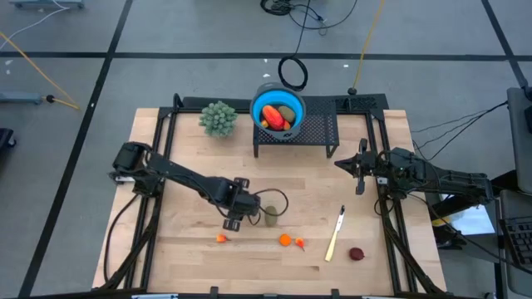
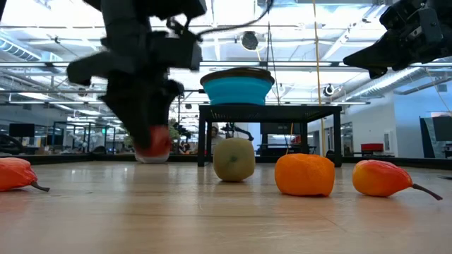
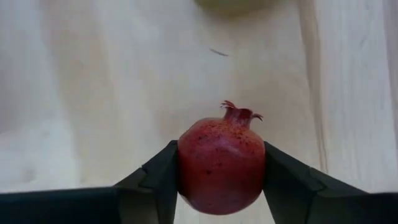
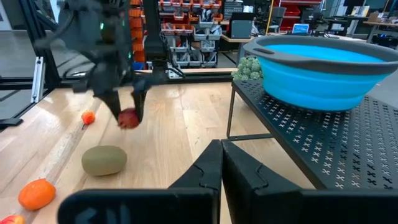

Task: Pick & Place Fruit
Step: Put the pomegranate into the blue strainer on the shelf

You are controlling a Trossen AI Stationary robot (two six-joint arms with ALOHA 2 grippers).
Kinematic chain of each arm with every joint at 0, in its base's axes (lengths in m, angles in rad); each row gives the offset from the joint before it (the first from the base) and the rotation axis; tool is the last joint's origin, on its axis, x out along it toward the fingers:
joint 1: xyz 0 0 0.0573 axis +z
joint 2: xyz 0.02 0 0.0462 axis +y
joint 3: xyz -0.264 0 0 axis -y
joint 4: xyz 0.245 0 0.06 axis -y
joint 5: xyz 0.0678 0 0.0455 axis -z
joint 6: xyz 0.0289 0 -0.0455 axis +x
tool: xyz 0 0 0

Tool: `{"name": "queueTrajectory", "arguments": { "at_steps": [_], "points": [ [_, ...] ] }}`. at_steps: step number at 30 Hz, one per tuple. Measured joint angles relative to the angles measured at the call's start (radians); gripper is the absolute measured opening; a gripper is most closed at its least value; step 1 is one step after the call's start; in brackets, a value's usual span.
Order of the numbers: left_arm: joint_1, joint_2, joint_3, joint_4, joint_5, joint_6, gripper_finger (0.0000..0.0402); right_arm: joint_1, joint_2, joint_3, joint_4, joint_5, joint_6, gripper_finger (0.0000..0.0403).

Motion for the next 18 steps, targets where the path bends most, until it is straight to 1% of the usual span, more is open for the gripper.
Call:
{"name": "queueTrajectory", "arguments": {
  "at_steps": [4,8,13,16,18],
  "points": [
    [0.028,-0.106,0.0,0.003,-0.022,-0.058,0.02,0.0,0.0,0.0,0.0,0.0,0.0,0.0],
    [0.061,-0.233,0.0,0.057,-0.024,-0.137,0.0195,0.0,0.0,0.0,0.004,0.0,0.0,0.0],
    [0.09,-0.366,0.0,0.225,-0.024,-0.174,0.0181,0.0,0.0,0.0,0.006,0.0,0.0,0.0],
    [0.095,-0.409,0.001,0.356,-0.012,-0.148,0.0181,0.0,0.0,0.0,0.006,-0.002,0.0,0.0],
    [0.095,-0.426,0.001,0.435,0.016,-0.118,0.0185,0.0,0.0,0.0,0.006,-0.003,-0.001,0.0]
  ]
}}
